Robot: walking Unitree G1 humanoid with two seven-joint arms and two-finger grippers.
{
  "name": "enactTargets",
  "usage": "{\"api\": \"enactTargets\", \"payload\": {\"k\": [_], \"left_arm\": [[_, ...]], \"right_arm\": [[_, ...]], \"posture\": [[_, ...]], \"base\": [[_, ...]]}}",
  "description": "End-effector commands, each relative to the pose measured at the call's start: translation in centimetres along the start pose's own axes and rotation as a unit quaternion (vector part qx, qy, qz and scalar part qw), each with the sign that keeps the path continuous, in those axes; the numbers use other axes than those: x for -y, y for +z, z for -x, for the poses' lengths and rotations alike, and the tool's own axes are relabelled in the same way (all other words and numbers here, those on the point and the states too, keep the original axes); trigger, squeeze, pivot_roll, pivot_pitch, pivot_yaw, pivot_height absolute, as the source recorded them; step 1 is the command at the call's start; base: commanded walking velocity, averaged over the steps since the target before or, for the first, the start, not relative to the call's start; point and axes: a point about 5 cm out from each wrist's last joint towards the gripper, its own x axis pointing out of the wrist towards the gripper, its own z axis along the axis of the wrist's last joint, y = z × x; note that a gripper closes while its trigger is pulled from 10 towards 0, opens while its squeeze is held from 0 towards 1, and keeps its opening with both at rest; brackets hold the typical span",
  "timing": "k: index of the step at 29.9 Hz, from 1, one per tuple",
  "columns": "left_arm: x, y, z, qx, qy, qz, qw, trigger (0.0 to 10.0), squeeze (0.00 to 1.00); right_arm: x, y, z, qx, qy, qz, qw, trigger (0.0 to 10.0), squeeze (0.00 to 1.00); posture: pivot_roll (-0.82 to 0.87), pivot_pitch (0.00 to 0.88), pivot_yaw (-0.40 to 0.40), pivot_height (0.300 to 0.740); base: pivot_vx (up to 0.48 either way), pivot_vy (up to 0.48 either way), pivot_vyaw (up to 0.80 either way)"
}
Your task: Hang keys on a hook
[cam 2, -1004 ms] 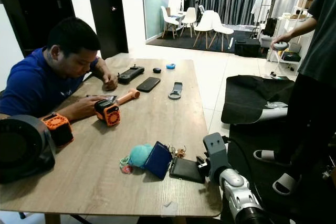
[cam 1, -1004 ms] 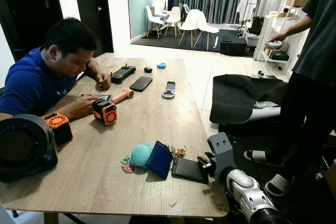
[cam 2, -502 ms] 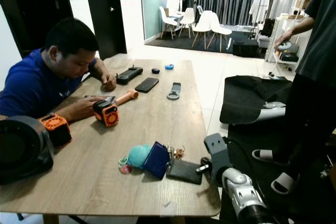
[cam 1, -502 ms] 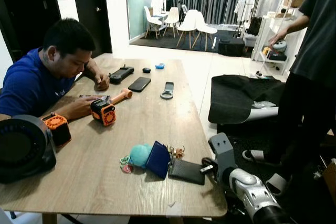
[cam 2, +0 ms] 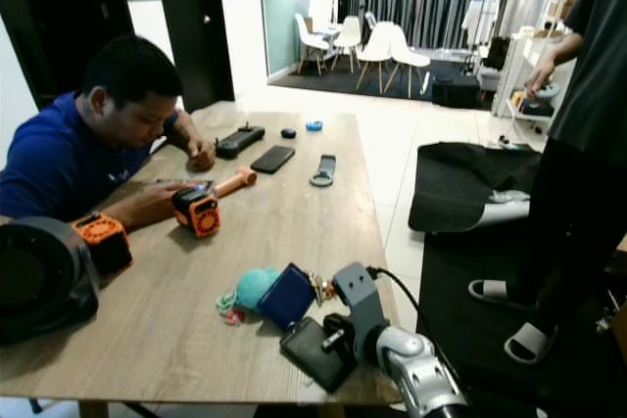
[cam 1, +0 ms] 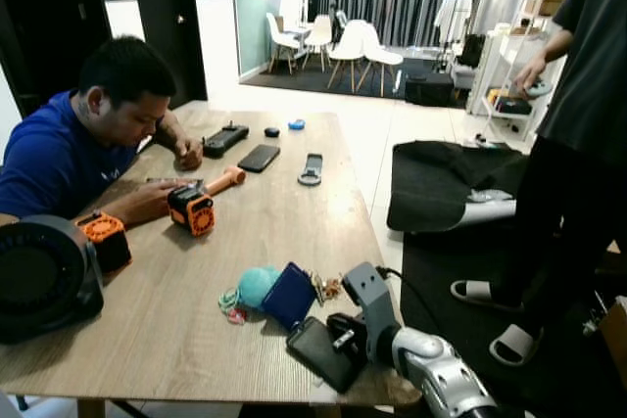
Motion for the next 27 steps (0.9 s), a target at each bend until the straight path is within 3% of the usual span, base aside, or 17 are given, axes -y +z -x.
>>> {"api": "enactTargets", "payload": {"k": [1, 6, 11, 12, 18, 21, 27], "left_arm": [[-0.3, -0.3, 0.3, -0.006, 0.000, -0.011, 1.000, 10.0, 0.00], [-0.3, -0.3, 0.4, -0.004, -0.001, -0.011, 1.000, 10.0, 0.00], [-0.3, -0.2, 0.3, -0.001, -0.002, -0.012, 1.000, 10.0, 0.00], [-0.3, -0.1, 0.3, 0.000, -0.002, -0.012, 1.000, 10.0, 0.00], [-0.2, 0.0, 0.3, 0.003, -0.004, -0.012, 1.000, 10.0, 0.00], [-0.1, 0.1, 0.3, 0.006, -0.004, -0.012, 1.000, 10.0, 0.00], [-0.2, 0.3, 0.2, 0.009, -0.003, -0.012, 1.000, 10.0, 0.00]], "right_arm": [[-1.7, -2.1, -0.2, -0.051, 0.032, -0.009, 0.998, 3.7, 0.00], [-2.9, -1.6, -0.2, -0.047, 0.047, -0.006, 0.998, 4.0, 0.00], [-2.7, -0.1, -0.2, -0.012, 0.040, -0.006, 0.999, 4.6, 0.00], [-2.6, 0.5, -0.1, 0.003, 0.042, -0.001, 0.999, 10.0, 0.00], [-2.0, 2.1, 0.3, 0.024, 0.026, 0.018, 0.999, 10.0, 0.00], [-0.9, 3.0, 0.5, 0.039, -0.014, 0.021, 0.999, 10.0, 0.00], [0.3, 3.8, 0.3, 0.059, -0.033, 0.015, 0.998, 10.0, 0.00]], "posture": [[0.06, 0.052, -0.013, 0.740], [0.06, 0.053, -0.011, 0.740], [0.06, 0.055, -0.009, 0.740], [0.06, 0.055, -0.008, 0.740], [0.06, 0.056, -0.009, 0.740], [0.06, 0.055, -0.012, 0.740], [0.06, 0.051, -0.016, 0.740]], "base": [[0.000, 0.000, 0.00], [0.000, 0.000, 0.00], [0.000, 0.000, 0.00], [0.000, 0.000, 0.00], [0.000, 0.000, 0.00], [0.000, 0.000, 0.00], [0.000, 0.000, 0.00]]}}
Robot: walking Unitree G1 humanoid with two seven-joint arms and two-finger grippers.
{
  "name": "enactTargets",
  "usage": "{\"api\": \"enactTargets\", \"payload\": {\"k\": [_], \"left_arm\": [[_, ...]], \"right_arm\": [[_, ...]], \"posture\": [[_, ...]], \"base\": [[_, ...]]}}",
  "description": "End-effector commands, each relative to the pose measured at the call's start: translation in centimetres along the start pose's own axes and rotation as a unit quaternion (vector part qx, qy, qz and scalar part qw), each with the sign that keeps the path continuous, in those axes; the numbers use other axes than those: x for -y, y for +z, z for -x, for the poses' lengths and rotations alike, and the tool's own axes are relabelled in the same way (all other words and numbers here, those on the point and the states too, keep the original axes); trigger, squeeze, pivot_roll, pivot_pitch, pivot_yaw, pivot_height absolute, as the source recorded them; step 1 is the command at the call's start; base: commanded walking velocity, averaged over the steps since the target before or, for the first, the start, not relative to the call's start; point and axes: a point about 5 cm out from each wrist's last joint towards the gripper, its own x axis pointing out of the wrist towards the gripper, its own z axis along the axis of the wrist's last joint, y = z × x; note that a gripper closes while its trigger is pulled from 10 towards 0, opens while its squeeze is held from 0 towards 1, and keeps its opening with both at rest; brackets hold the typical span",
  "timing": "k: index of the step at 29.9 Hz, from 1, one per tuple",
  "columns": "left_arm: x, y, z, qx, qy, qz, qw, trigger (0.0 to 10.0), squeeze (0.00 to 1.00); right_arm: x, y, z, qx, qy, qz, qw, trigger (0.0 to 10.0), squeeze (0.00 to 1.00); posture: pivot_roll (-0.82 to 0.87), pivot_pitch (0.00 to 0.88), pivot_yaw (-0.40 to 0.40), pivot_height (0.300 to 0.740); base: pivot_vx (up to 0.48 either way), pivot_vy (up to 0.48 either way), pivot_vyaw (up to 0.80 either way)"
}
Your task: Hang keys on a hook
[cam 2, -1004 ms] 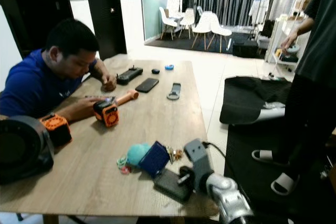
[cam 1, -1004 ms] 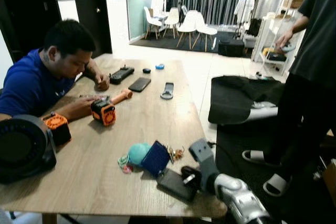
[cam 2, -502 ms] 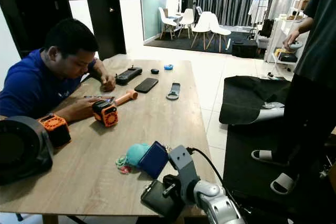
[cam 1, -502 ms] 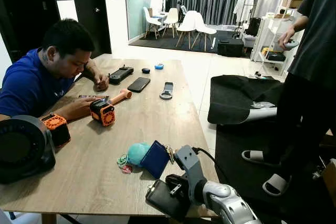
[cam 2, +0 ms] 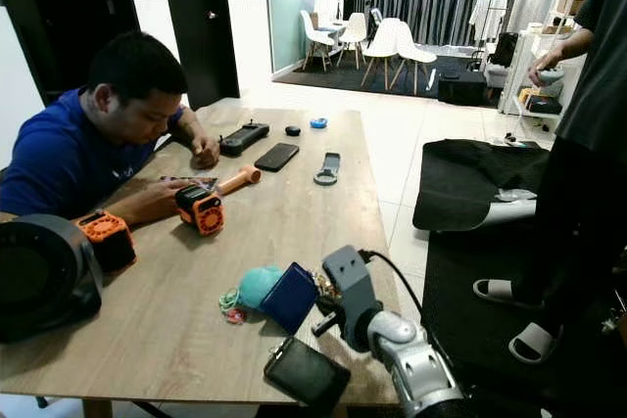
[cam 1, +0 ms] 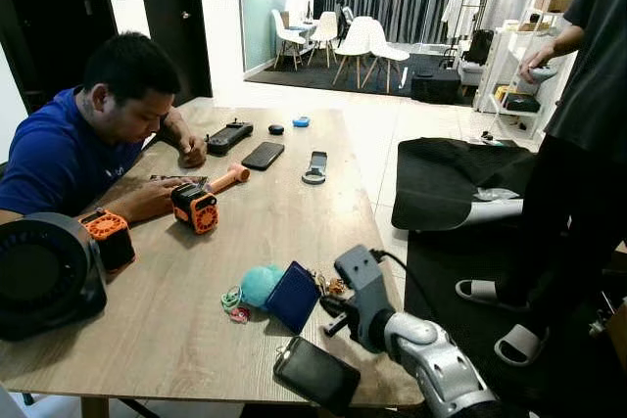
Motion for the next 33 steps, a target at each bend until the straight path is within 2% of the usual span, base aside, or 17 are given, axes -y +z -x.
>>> {"api": "enactTargets", "payload": {"k": [1, 2, 3, 4, 5, 6, 11, 12, 13, 14, 15, 16, 18, 19, 21, 25, 33], "left_arm": [[-0.2, -0.2, 0.2, -0.005, -0.002, -0.007, 1.000, 10.0, 0.00], [-0.2, -0.2, 0.2, -0.005, -0.002, -0.007, 1.000, 10.0, 0.00], [-0.2, -0.1, 0.2, -0.005, -0.001, -0.008, 1.000, 10.0, 0.00], [-0.3, 0.0, 0.2, -0.004, 0.000, -0.007, 1.000, 10.0, 0.00], [-0.3, 0.0, 0.2, -0.004, 0.000, -0.007, 1.000, 10.0, 0.00], [-0.3, 0.0, 0.1, -0.003, 0.001, -0.005, 1.000, 10.0, 0.00], [-0.3, 0.2, 0.0, -0.001, 0.004, -0.002, 1.000, 10.0, 0.00], [-0.3, 0.2, 0.0, -0.001, 0.004, -0.002, 1.000, 10.0, 0.00], [-0.3, 0.2, 0.0, 0.000, 0.004, -0.002, 1.000, 10.0, 0.00], [-0.3, 0.2, 0.0, 0.000, 0.004, -0.002, 1.000, 10.0, 0.00], [-0.3, 0.3, -0.1, 0.000, 0.004, -0.002, 1.000, 10.0, 0.00], [-0.3, 0.3, -0.1, 0.000, 0.004, -0.003, 1.000, 10.0, 0.00], [-0.3, 0.3, -0.1, 0.000, 0.003, -0.003, 1.000, 10.0, 0.00], [-0.3, 0.4, -0.1, 0.000, 0.003, -0.003, 1.000, 10.0, 0.00], [-0.3, 0.4, -0.1, 0.001, 0.002, -0.003, 1.000, 10.0, 0.00], [-0.2, 0.5, -0.2, 0.002, 0.003, -0.002, 1.000, 10.0, 0.00], [-0.2, 0.4, -0.2, 0.002, 0.004, -0.001, 1.000, 10.0, 0.00]], "right_arm": [[0.3, 0.0, -0.2, 0.005, 0.003, -0.003, 1.000, 10.0, 0.00], [0.3, 0.0, -0.2, 0.005, 0.003, -0.003, 1.000, 10.0, 0.00], [0.2, 0.1, -0.3, 0.010, 0.012, 0.000, 1.000, 10.0, 0.16], [-0.1, 0.3, -0.5, 0.021, 0.032, 0.003, 0.999, 10.0, 0.85], [-0.1, 0.3, -0.5, 0.021, 0.032, 0.003, 0.999, 10.0, 0.85], [-0.6, 0.7, -0.6, 0.033, 0.059, 0.014, 0.998, 10.0, 1.00], [-2.2, 1.4, -0.5, 0.060, 0.126, 0.049, 0.989, 10.0, 1.00], [-2.6, 1.5, -0.5, 0.065, 0.137, 0.058, 0.987, 10.0, 0.96], [-2.8, 1.5, -0.5, 0.065, 0.144, 0.064, 0.985, 10.0, 0.78], [-2.8, 1.5, -0.5, 0.065, 0.144, 0.064, 0.985, 10.0, 0.78], [-2.9, 1.4, -0.5, 0.063, 0.148, 0.069, 0.985, 10.0, 0.60], [-2.8, 1.1, -0.6, 0.056, 0.147, 0.076, 0.985, 10.0, 0.14], [-2.7, 0.9, -0.6, 0.052, 0.145, 0.080, 0.985, 10.0, 0.14], [-2.5, 0.3, -0.7, 0.039, 0.143, 0.100, 0.984, 10.0, 0.04], [-2.4, 0.0, -0.6, 0.031, 0.143, 0.113, 0.983, 10.0, 0.00], [-2.1, -0.8, -0.4, 0.011, 0.150, 0.159, 0.976, 10.0, 0.00], [-1.9, -1.1, -0.4, 0.007, 0.142, 0.181, 0.973, 10.0, 0.00]], "posture": [[0.06, 0.051, -0.016, 0.740], [0.06, 0.051, -0.016, 0.740], [0.07, 0.048, -0.016, 0.740], [0.07, 0.042, -0.017, 0.740], [0.07, 0.042, -0.017, 0.740], [0.07, 0.040, -0.019, 0.740], [0.07, 0.032, -0.023, 0.740], [0.07, 0.029, -0.024, 0.740], [0.07, 0.029, -0.024, 0.740], [0.07, 0.029, -0.024, 0.740], [0.07, 0.026, -0.023, 0.740], [0.07, 0.026, -0.022, 0.740], [0.07, 0.026, -0.022, 0.740], [0.06, 0.028, -0.021, 0.740], [0.06, 0.028, -0.021, 0.740], [0.06, 0.027, -0.024, 0.740], [0.06, 0.027, -0.025, 0.740]], "base": [[0.000, 0.000, 0.00], [0.000, 0.000, 0.00], [0.000, 0.000, 0.00], [0.000, 0.000, 0.00], [0.000, 0.000, 0.00], [0.000, 0.000, 0.00], [0.000, 0.000, 0.00], [0.000, 0.000, 0.00], [0.000, 0.000, 0.00], [0.000, 0.000, 0.00], [0.000, 0.000, 0.00], [0.000, 0.000, 0.00], [0.000, 0.000, 0.00], [0.000, 0.000, 0.00], [0.000, 0.000, 0.00], [0.000, 0.000, 0.00], [0.000, 0.000, 0.00]]}}
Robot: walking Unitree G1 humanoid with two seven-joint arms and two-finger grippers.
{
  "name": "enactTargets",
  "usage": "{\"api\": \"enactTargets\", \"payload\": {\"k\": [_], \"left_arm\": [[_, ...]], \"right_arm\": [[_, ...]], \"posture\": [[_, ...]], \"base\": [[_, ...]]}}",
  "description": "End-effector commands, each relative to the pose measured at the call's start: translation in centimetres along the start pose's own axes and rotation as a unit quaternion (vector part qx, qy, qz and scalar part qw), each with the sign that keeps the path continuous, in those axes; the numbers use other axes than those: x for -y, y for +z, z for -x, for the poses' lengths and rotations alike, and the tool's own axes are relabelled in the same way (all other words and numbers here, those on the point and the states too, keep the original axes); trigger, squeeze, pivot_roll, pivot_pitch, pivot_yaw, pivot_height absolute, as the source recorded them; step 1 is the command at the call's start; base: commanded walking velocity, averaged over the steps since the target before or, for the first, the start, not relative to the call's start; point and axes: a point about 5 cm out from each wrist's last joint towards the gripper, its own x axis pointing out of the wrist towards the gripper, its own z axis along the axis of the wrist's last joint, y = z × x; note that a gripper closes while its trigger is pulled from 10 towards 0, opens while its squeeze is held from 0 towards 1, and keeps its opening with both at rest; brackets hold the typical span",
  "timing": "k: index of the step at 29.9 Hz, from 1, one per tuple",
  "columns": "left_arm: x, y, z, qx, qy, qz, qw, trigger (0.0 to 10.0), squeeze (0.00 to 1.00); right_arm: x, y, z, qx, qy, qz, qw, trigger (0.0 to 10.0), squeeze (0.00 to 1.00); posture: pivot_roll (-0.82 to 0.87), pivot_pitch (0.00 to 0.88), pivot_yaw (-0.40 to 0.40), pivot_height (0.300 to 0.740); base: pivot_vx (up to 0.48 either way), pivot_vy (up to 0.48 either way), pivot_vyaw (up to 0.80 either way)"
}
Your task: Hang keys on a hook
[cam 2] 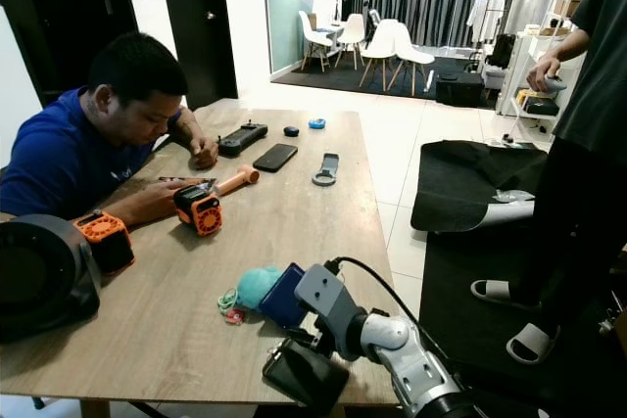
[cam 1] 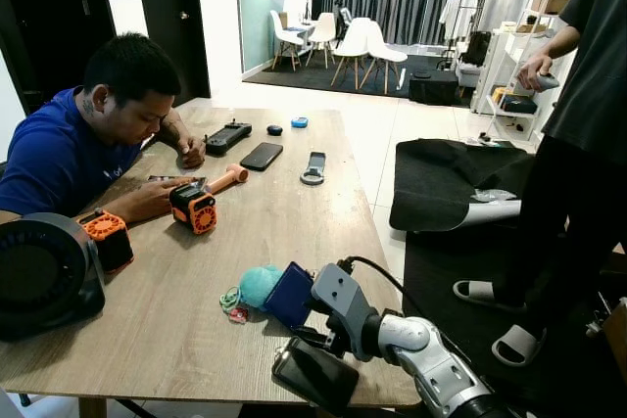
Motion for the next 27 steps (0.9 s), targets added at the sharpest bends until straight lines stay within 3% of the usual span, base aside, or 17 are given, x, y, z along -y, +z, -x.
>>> {"api": "enactTargets", "payload": {"k": [1, 9, 15, 23, 27], "left_arm": [[0.0, -0.1, 0.1, -0.004, 0.001, 0.001, 1.000, 10.0, 0.00], [0.0, -0.1, 0.1, -0.003, 0.003, 0.002, 1.000, 10.0, 0.00], [-0.1, -0.1, 0.1, -0.003, 0.004, 0.002, 1.000, 10.0, 0.00], [-0.2, -0.1, 0.1, -0.003, 0.005, 0.001, 1.000, 10.0, 0.00], [-0.2, -0.1, 0.1, -0.003, 0.006, 0.001, 1.000, 10.0, 0.00]], "right_arm": [[0.0, -0.5, 0.0, -0.007, -0.005, 0.015, 1.000, 10.0, 0.00], [0.5, 0.9, -0.1, 0.063, -0.036, 0.037, 0.997, 10.0, 0.00], [0.2, 1.8, -0.3, 0.118, -0.045, 0.023, 0.992, 10.0, 0.00], [-1.9, -0.1, -1.3, 0.086, 0.034, -0.038, 0.995, 10.0, 0.00], [-2.4, -0.5, -1.2, 0.077, 0.056, -0.045, 0.994, 10.0, 0.00]], "posture": [[0.06, 0.029, -0.026, 0.740], [0.06, 0.031, -0.028, 0.740], [0.06, 0.033, -0.026, 0.740], [0.07, 0.038, -0.025, 0.740], [0.07, 0.037, -0.025, 0.740]], "base": [[0.000, 0.000, 0.00], [0.000, 0.000, 0.00], [0.000, 0.000, 0.00], [0.000, 0.000, 0.00], [0.000, 0.000, 0.00]]}}
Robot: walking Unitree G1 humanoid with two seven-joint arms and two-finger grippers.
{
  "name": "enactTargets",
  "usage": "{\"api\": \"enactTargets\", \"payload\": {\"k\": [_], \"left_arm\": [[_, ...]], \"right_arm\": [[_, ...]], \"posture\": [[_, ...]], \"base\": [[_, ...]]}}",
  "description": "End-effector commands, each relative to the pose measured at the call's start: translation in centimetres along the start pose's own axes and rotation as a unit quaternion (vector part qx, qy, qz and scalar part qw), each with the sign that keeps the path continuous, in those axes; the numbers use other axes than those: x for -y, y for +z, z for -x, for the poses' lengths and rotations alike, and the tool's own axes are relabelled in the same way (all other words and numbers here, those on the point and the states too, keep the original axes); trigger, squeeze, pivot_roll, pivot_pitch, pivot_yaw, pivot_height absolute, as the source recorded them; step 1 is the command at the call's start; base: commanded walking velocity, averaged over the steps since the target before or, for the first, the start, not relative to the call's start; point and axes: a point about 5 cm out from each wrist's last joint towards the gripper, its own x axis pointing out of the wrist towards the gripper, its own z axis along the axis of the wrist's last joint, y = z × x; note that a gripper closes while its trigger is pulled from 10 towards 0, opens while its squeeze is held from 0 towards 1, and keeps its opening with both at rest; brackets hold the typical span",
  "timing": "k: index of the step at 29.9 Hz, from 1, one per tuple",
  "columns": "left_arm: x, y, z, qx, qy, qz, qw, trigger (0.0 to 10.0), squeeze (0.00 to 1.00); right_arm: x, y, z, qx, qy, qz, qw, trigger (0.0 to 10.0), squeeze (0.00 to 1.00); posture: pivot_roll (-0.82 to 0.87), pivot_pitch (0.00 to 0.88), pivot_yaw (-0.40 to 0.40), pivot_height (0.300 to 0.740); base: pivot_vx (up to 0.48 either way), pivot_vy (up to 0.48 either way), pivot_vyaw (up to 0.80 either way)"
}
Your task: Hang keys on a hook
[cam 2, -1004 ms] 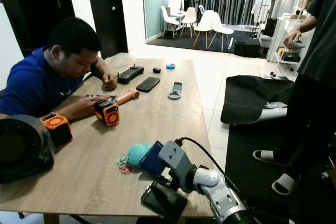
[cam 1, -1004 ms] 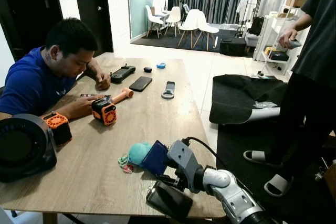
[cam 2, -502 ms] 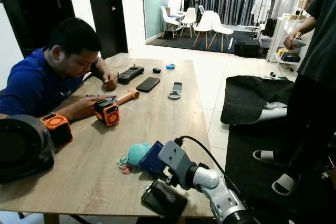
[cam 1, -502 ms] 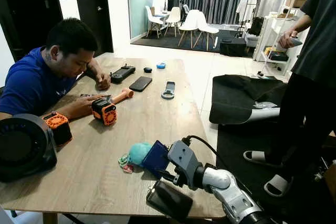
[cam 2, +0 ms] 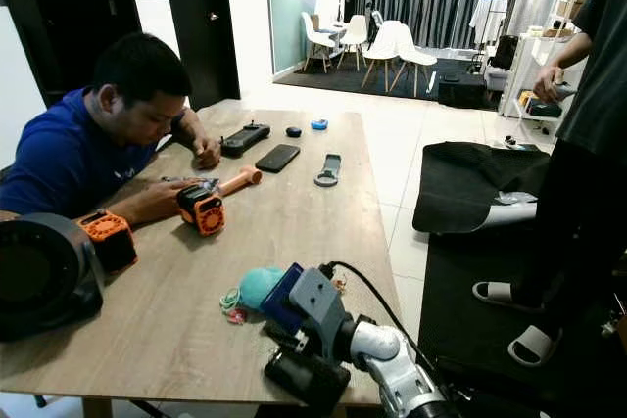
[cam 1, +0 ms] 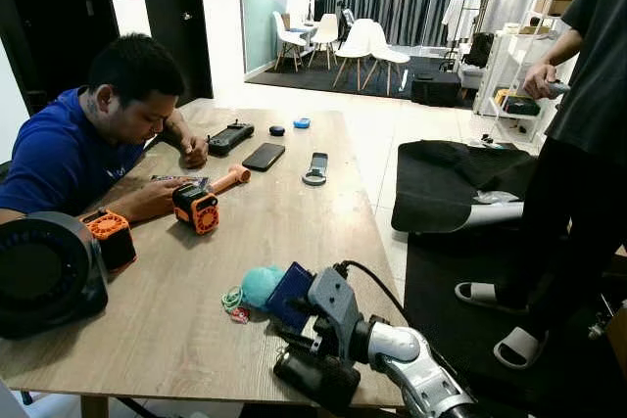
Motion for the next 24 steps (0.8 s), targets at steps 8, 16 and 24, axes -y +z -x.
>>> {"api": "enactTargets", "payload": {"k": [8, 16, 24], "left_arm": [[-0.2, -0.5, 0.2, -0.012, 0.004, 0.003, 1.000, 10.0, 0.00], [-0.1, -0.5, 0.1, -0.013, 0.004, 0.005, 1.000, 10.0, 0.00], [-0.1, -0.6, 0.2, -0.015, 0.005, 0.005, 1.000, 10.0, 0.00]], "right_arm": [[-0.4, -1.1, 0.4, -0.022, 0.025, -0.003, 0.999, 10.0, 0.00], [-0.7, -1.7, 0.7, -0.040, 0.033, -0.003, 0.999, 10.0, 0.00], [-1.1, -2.2, 0.7, -0.045, 0.040, -0.008, 0.998, 5.8, 0.00]], "posture": [[0.07, 0.035, -0.024, 0.740], [0.07, 0.036, -0.026, 0.740], [0.07, 0.036, -0.026, 0.740]], "base": [[0.000, 0.000, 0.00], [0.000, 0.000, 0.00], [0.000, 0.000, 0.00]]}}
